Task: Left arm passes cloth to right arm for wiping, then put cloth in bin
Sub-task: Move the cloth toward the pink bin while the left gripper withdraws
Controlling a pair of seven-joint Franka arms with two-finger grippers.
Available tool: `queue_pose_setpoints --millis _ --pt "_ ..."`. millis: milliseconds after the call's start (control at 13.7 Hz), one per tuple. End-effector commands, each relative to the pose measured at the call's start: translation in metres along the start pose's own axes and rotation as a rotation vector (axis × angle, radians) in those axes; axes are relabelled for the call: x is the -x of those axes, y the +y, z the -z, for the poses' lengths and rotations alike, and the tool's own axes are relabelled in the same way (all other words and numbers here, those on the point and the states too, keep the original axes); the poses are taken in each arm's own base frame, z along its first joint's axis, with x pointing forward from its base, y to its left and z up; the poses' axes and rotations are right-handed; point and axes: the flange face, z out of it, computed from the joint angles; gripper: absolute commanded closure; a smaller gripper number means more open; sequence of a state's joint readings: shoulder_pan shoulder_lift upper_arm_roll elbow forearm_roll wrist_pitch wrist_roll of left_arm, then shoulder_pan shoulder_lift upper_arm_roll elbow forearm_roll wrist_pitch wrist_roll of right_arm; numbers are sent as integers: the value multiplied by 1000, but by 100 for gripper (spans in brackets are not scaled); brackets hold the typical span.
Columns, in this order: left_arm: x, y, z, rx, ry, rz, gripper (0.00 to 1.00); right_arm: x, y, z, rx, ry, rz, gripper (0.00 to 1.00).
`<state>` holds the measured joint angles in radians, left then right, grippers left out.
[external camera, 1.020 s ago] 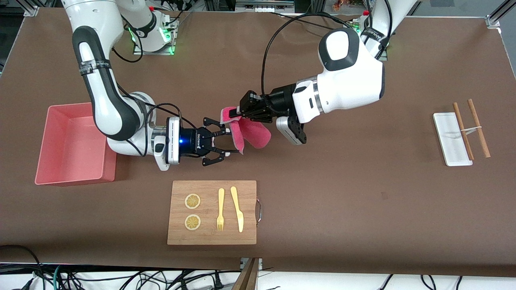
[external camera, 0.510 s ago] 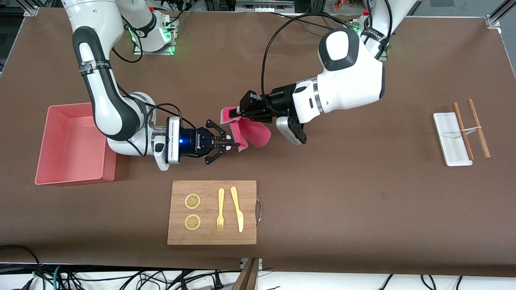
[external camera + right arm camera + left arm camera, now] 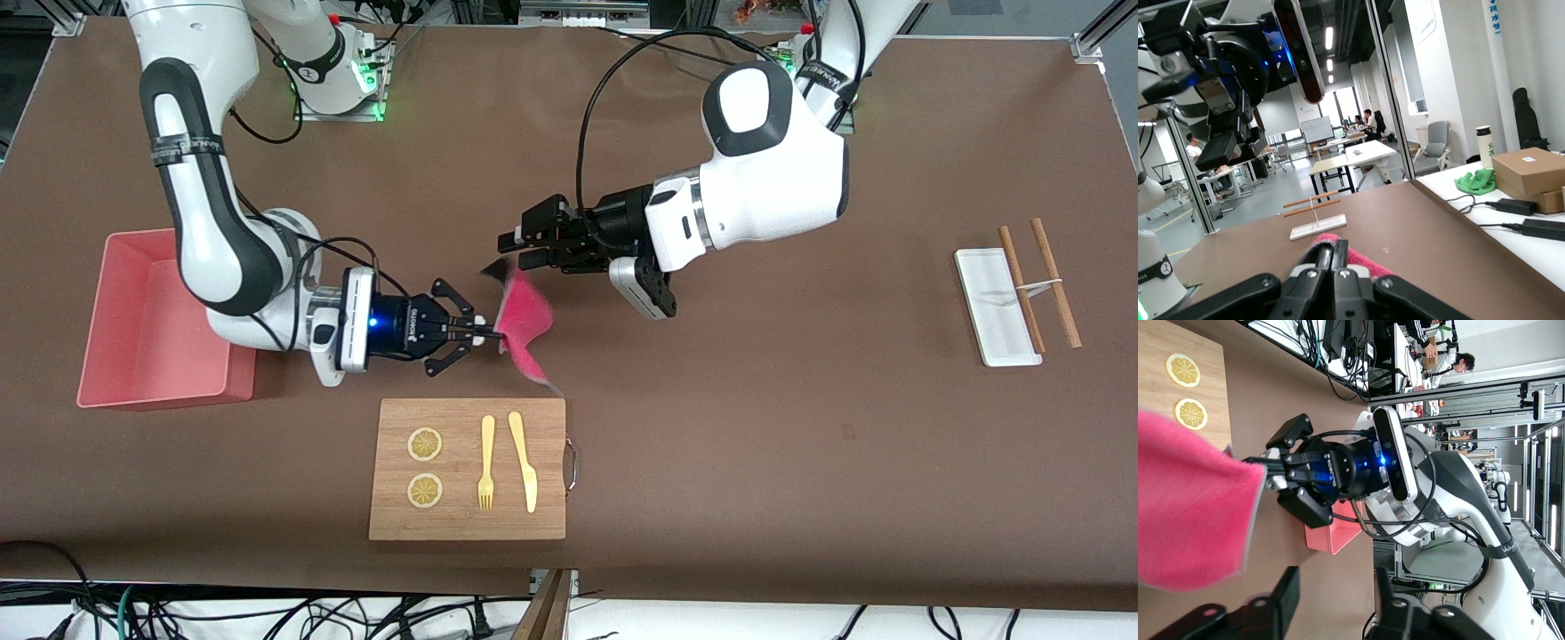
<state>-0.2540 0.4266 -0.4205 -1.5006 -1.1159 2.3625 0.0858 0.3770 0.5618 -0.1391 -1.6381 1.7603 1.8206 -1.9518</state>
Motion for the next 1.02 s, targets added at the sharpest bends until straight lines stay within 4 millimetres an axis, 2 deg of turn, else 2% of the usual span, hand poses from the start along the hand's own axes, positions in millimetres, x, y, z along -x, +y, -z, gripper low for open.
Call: queue_pose_setpoints --millis 0,146,219,510,656,802,947 --pt "5 14 11 13 19 -13 0 -29 -1 24 -5 -96 -20 100" --pt "7 6 20 -17 19 -15 0 -53 -9 55 4 -207 -49 100" --pt "8 -5 27 -63 21 -28 0 -64 -14 75 10 -278 -81 100" --pt "19 -42 54 -284 -33 -127 0 -80 -43 137 62 -541 -267 100" --pt "17 -61 74 -428 -74 -194 0 -93 -63 158 141 -686 -384 100" --pt "7 -84 106 -539 -114 -202 0 -105 -79 175 229 -835 -499 100" --pt "-1 -104 148 -673 -161 -204 0 -119 -93 192 374 -969 -631 100"
